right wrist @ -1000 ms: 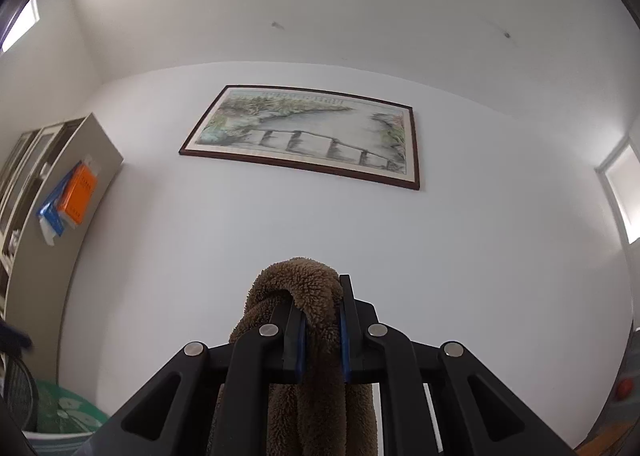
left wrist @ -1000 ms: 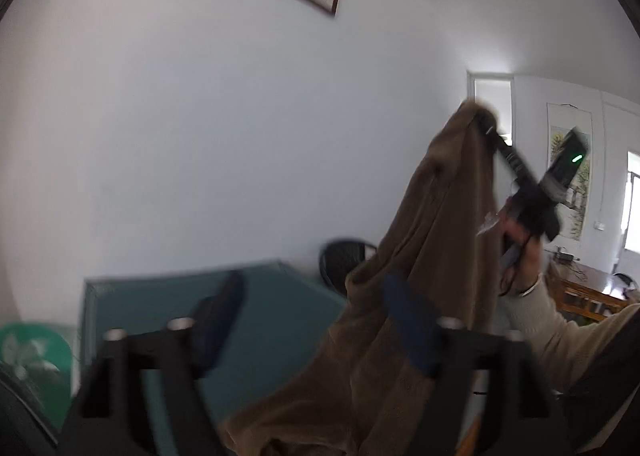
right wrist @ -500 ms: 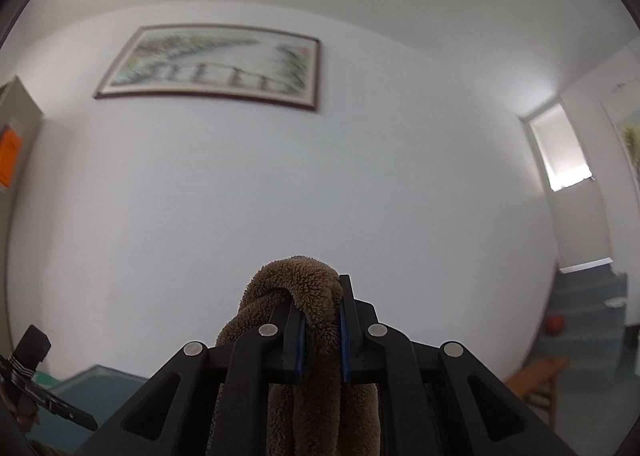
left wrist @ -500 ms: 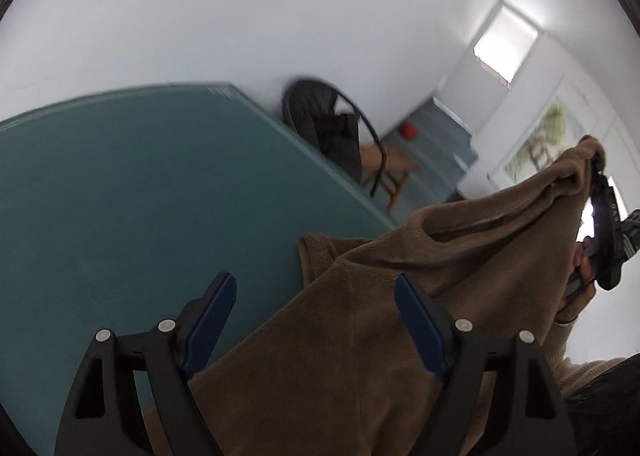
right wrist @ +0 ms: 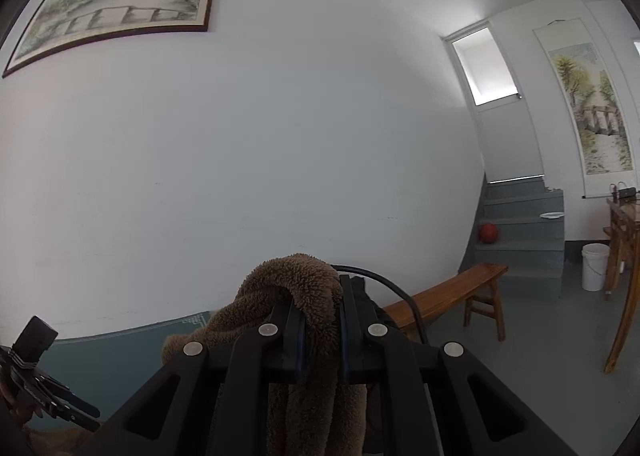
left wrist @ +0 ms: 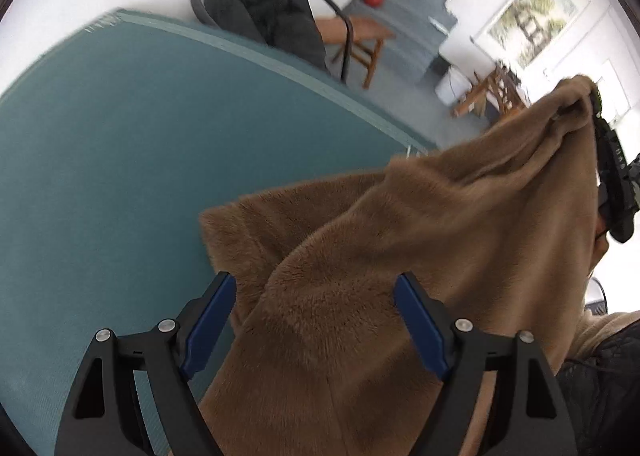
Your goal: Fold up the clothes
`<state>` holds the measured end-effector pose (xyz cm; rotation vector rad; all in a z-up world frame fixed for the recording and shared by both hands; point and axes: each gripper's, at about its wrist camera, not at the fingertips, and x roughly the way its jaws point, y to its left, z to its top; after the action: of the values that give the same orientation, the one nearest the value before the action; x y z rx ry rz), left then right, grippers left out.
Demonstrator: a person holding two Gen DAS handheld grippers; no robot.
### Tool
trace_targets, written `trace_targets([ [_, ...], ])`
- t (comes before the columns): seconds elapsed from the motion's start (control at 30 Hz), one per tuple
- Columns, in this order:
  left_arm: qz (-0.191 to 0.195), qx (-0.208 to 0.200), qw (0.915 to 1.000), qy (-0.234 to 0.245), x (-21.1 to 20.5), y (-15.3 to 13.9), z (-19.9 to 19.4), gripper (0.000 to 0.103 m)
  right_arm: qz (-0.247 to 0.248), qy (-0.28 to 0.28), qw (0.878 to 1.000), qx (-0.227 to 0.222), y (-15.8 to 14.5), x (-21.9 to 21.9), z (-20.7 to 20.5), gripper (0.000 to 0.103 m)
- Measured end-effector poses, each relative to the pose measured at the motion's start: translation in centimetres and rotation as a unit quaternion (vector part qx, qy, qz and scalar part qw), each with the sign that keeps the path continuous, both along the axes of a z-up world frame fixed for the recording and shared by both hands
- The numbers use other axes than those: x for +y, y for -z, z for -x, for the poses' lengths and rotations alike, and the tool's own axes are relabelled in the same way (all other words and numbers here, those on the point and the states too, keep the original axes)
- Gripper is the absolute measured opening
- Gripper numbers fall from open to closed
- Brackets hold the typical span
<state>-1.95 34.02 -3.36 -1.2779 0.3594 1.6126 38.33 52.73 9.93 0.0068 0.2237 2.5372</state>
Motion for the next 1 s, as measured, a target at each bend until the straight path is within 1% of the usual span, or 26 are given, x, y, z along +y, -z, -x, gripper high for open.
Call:
trace_targets([
  [0.07,0.023,-0.002,0.9996,0.015,0.6,0.9,-0.5,0.085,0.002,0.004,1.000,-0.004,0.1,0.4,-0.2,0.013],
  [0.1,0.035,0.004,0.9992,0.021,0.6,1.1,-1.0,0.085,0.003,0.006,1.000,-0.006,0.1,0.6,-0.2,0.013],
  [0.17,0.045,0.019,0.9984,0.029,0.7,1.0,-1.7,0.085,0.007,0.008,1.000,-0.011,0.4,0.9,-0.1,0.013],
  [0.23,0.050,0.028,0.9979,0.029,0.4,0.7,-2.0,0.078,0.013,0.009,1.000,-0.015,0.6,1.2,0.3,0.013],
  [0.27,0.052,0.030,0.9979,0.026,0.2,0.5,-2.1,0.069,0.016,0.008,1.000,-0.016,0.6,1.3,0.6,0.013],
  [0.3,0.052,0.032,0.9979,0.022,0.0,0.3,-2.1,0.056,0.018,0.008,1.000,-0.016,0.6,1.4,0.7,0.013],
  [0.33,0.050,0.032,0.9981,0.017,-0.3,0.2,-2.1,0.049,0.020,0.008,1.000,-0.017,0.7,1.5,0.8,0.013],
  [0.37,0.047,0.031,0.9983,0.013,-0.6,0.0,-2.2,0.033,0.020,0.008,1.000,-0.018,0.8,1.4,0.8,0.013],
  [0.4,0.040,0.027,0.9988,0.011,-1.0,-0.1,-2.4,0.025,0.020,0.008,1.000,-0.019,0.9,1.4,0.9,0.013],
  [0.43,0.034,0.026,0.9990,0.010,-1.3,-0.2,-2.6,0.024,0.020,0.008,1.000,-0.021,1.0,1.2,0.9,0.013],
  [0.5,0.030,0.039,0.9986,0.019,-1.7,-0.6,-3.7,0.020,0.020,0.009,0.999,-0.024,1.1,1.1,1.0,0.013],
  [0.6,0.026,0.050,0.9977,0.037,-2.0,-1.2,-5.2,0.019,0.022,0.011,0.999,-0.028,1.2,1.0,1.1,0.013],
  [0.67,0.033,0.057,0.9966,0.048,-1.9,-1.3,-5.7,0.020,0.023,0.011,0.999,-0.032,0.9,0.9,1.5,0.013],
  [0.73,0.052,0.058,0.9962,0.041,-1.6,-0.7,-5.3,0.025,0.024,0.009,0.999,-0.035,0.7,0.9,1.8,0.013],
  [0.77,0.059,0.056,0.9960,0.037,-1.5,-0.4,-5.1,0.032,0.023,0.009,0.999,-0.036,0.7,0.9,1.9,0.013],
  [0.87,0.048,0.038,0.9980,0.015,-1.7,-0.1,-4.4,0.033,0.021,0.008,0.999,-0.040,0.9,0.6,1.9,0.013],
  [0.93,0.043,0.043,0.9981,0.001,-2.2,-0.4,-4.4,0.027,0.020,0.010,0.999,-0.044,1.0,0.5,1.8,0.013],
  [1.0,0.032,0.058,0.9977,-0.015,-2.8,-0.8,-4.9,0.016,0.022,0.012,0.999,-0.047,1.0,0.6,1.7,0.013],
])
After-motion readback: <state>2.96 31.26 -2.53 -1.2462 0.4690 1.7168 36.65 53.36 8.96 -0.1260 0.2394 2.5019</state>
